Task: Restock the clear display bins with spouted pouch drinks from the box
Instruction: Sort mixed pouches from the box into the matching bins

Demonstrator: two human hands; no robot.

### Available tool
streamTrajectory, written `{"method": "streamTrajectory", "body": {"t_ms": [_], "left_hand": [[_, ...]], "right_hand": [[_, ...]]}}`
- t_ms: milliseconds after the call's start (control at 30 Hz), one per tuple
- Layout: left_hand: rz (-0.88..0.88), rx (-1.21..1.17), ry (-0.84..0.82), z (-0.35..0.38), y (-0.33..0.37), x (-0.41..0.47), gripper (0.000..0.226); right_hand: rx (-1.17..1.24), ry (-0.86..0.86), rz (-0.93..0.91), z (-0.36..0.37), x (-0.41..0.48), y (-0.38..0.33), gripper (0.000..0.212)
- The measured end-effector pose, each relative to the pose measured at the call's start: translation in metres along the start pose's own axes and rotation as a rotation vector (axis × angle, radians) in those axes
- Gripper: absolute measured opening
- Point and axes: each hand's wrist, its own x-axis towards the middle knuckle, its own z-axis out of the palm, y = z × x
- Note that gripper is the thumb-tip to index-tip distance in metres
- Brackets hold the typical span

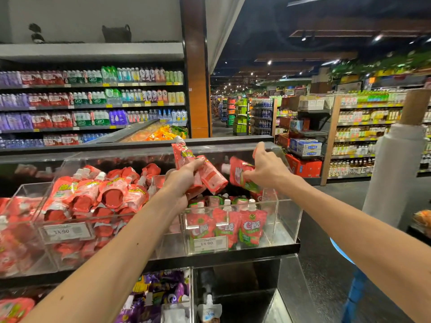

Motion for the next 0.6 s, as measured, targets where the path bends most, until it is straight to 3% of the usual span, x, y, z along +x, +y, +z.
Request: {"method": "streamTrajectory", "body": {"t_ms": [133,233,367,467,600], "left_hand": [[0.005,-0.002,-0.008,-0.006,0.000,-0.002,0.066],[-0.002,0.014,-0.012,-0.010,-0.001,-0.005,0.062],[0.010,0.040,0.002,-0.011,0.000,-0.009,0.062],[0.008,0.047,-0.001,-0.012,0.000,-0.011,0.061],[0.005,0.055,-0.002,-0.013,0.000,-0.016,0.052]], "right_hand": [[-0.390,0.076,-0.119,0.016,0.009,-0.005,0.023],[-0.486,0.116,-0.164,0.029,0.020,-0.007,0.026],[-0.601,0.045,-0.173,0.048,0.033,0.000,0.025],[-0.605,-0.036,-0.134,0.064,0.034,0.008,0.025],[-0.432,-0.259,-0.036,0.067,0.038,0.016,0.030]]}}
